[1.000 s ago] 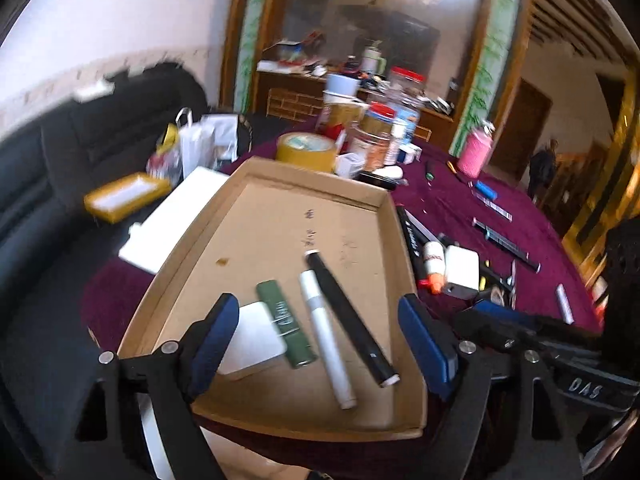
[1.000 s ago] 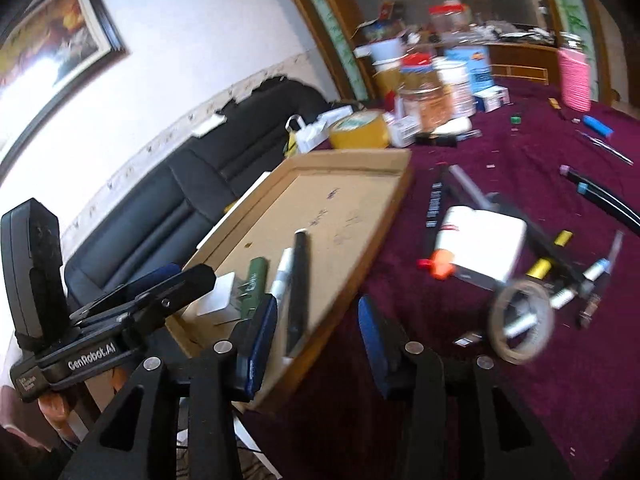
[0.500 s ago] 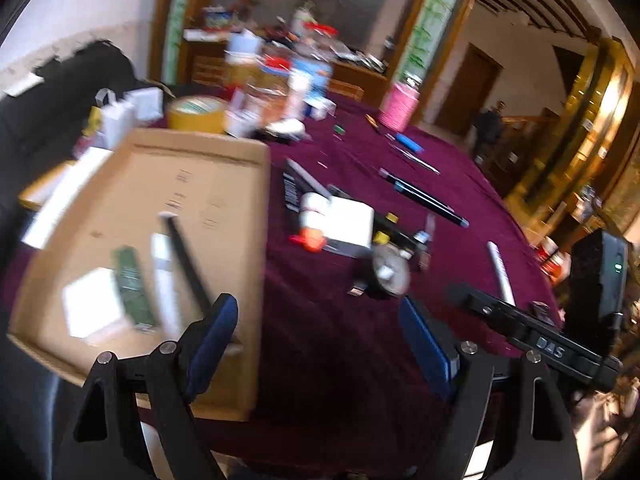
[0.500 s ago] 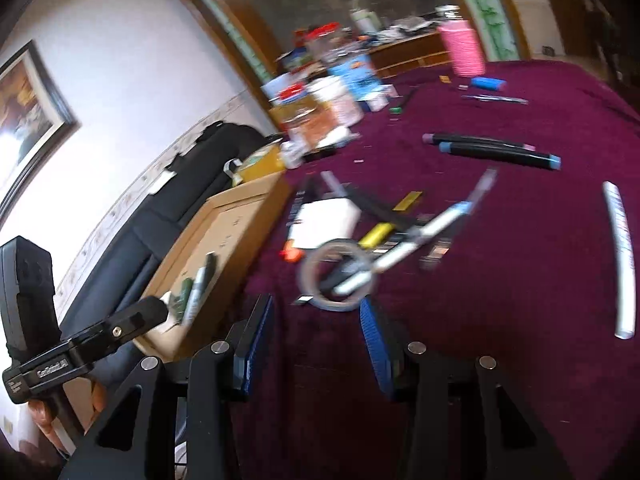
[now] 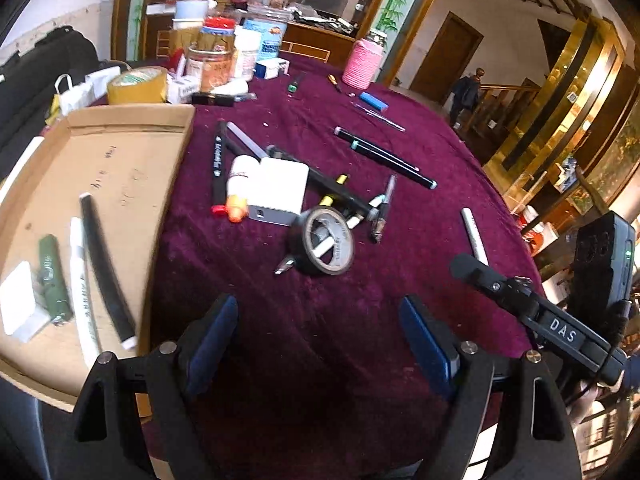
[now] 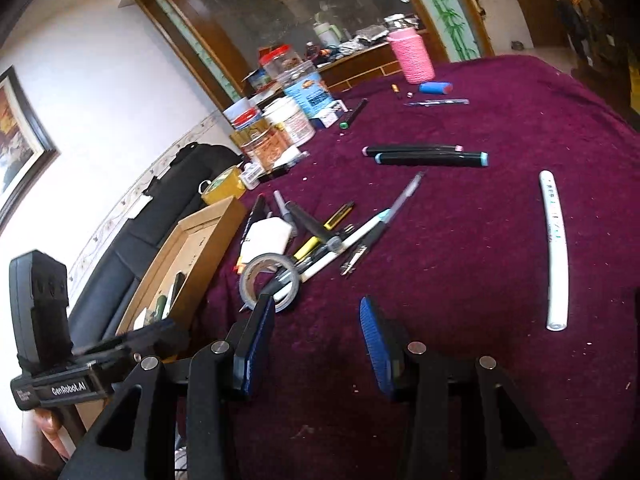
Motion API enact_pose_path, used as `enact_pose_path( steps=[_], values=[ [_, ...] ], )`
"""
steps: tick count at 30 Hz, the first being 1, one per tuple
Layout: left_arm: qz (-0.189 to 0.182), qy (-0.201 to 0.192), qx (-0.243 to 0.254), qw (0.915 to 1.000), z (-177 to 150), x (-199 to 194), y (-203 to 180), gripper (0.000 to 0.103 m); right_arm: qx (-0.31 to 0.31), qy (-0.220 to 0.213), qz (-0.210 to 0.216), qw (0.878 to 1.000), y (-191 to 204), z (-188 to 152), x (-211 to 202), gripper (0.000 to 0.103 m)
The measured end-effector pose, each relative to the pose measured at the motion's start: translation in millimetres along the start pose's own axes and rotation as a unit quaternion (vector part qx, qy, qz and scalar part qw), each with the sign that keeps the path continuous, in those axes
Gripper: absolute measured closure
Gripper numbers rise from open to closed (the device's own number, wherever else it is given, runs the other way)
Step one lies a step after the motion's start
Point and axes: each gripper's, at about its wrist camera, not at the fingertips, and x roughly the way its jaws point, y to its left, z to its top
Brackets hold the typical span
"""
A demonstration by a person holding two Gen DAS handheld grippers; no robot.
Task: Organize rigid objects
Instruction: 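Move both tools back over the table toward the white paint marker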
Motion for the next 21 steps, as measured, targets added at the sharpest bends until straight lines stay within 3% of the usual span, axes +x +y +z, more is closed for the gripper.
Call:
enact_pose_path(
  steps=[11, 21],
  values=[
    [0.011, 0.015, 0.006, 0.9998, 2, 15, 1, 0.021, -0.005, 0.006, -0.093, 0.996, -10, 9, 1, 0.055],
    [0.013, 0.007, -0.001, 0.9999, 5, 14, 9, 0.021, 0.007, -0.005, -0.126, 0.992, -34, 20, -5, 0.055]
  ],
)
